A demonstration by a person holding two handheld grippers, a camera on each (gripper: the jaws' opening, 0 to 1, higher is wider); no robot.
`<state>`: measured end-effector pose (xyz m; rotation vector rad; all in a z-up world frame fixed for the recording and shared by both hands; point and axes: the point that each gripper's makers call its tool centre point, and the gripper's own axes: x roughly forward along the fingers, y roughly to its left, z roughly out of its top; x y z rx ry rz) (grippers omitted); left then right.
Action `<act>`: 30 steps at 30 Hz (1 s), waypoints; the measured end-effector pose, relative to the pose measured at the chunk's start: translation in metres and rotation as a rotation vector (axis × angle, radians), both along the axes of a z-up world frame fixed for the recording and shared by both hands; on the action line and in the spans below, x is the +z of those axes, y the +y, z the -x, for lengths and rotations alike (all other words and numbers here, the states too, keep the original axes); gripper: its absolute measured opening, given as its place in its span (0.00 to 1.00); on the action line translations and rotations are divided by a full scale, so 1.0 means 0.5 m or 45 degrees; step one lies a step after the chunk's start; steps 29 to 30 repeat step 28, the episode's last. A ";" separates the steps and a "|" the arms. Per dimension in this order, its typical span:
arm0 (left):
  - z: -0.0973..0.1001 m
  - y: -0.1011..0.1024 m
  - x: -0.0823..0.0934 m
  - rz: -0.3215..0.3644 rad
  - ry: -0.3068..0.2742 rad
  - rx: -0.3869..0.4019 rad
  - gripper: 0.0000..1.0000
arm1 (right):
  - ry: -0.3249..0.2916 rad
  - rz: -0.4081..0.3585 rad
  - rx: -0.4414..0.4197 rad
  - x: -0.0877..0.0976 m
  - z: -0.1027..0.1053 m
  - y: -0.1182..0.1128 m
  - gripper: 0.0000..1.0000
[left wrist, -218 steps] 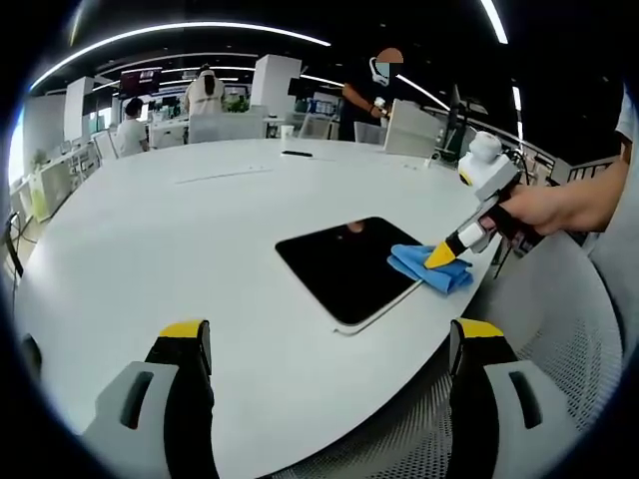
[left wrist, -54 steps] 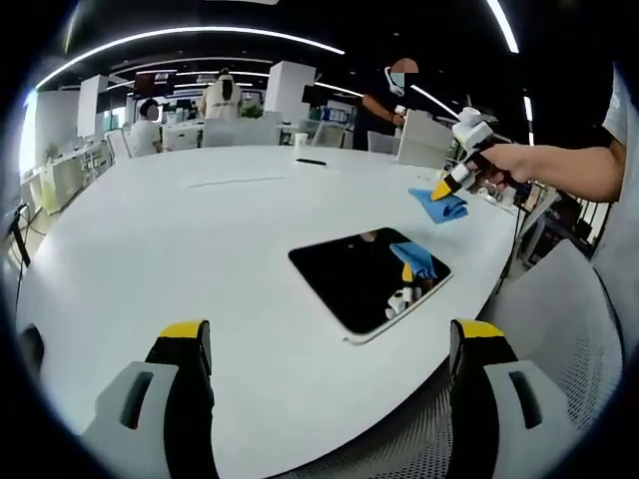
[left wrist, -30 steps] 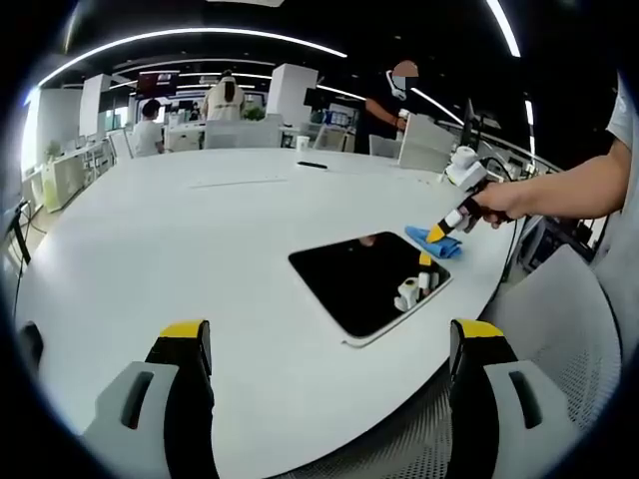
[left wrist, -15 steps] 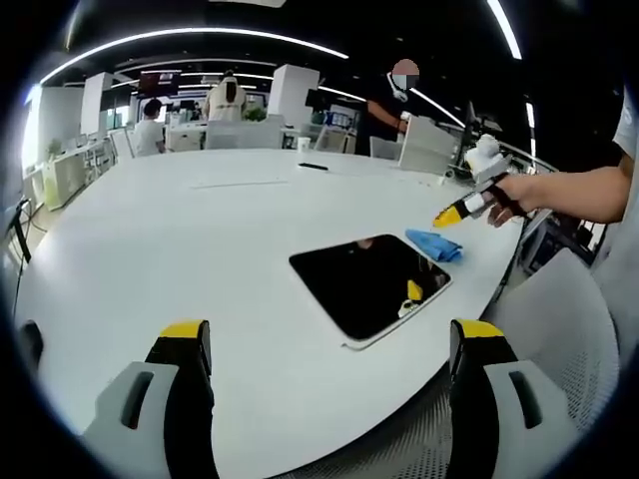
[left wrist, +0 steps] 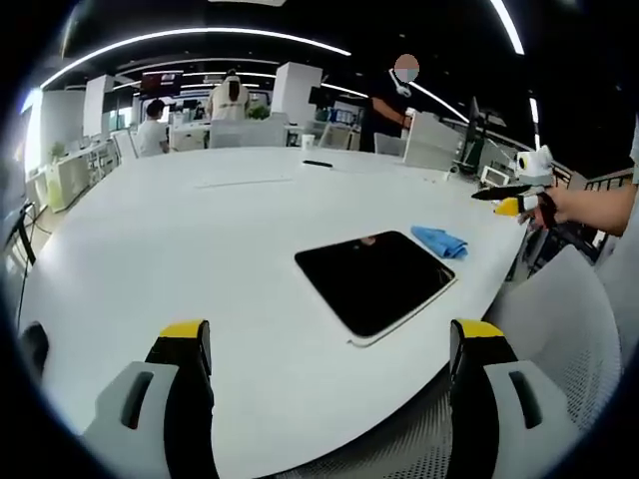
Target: Wipe the mirror surface with the cleaning cloth until all visible marks leave the cleaned area.
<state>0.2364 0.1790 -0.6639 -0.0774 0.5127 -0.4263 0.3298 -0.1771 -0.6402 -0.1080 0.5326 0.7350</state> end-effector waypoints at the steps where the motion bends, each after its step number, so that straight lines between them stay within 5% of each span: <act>1: 0.001 0.000 -0.001 0.001 0.005 0.002 0.99 | 0.000 -0.002 0.000 -0.005 0.005 -0.003 0.98; 12: -0.005 0.007 0.013 -0.010 -0.040 0.021 0.99 | 0.072 0.051 -0.020 -0.063 0.043 -0.014 0.98; 22: -0.005 0.006 0.008 -0.016 -0.029 0.013 0.99 | 0.084 0.033 -0.052 -0.065 0.040 -0.018 0.98; 26: -0.016 0.014 0.051 -0.107 -0.143 0.023 0.99 | 0.094 0.005 -0.060 -0.061 0.041 -0.011 0.98; 30: -0.017 0.011 0.054 -0.109 -0.114 0.036 0.99 | 0.094 0.011 -0.048 -0.061 0.045 -0.006 0.98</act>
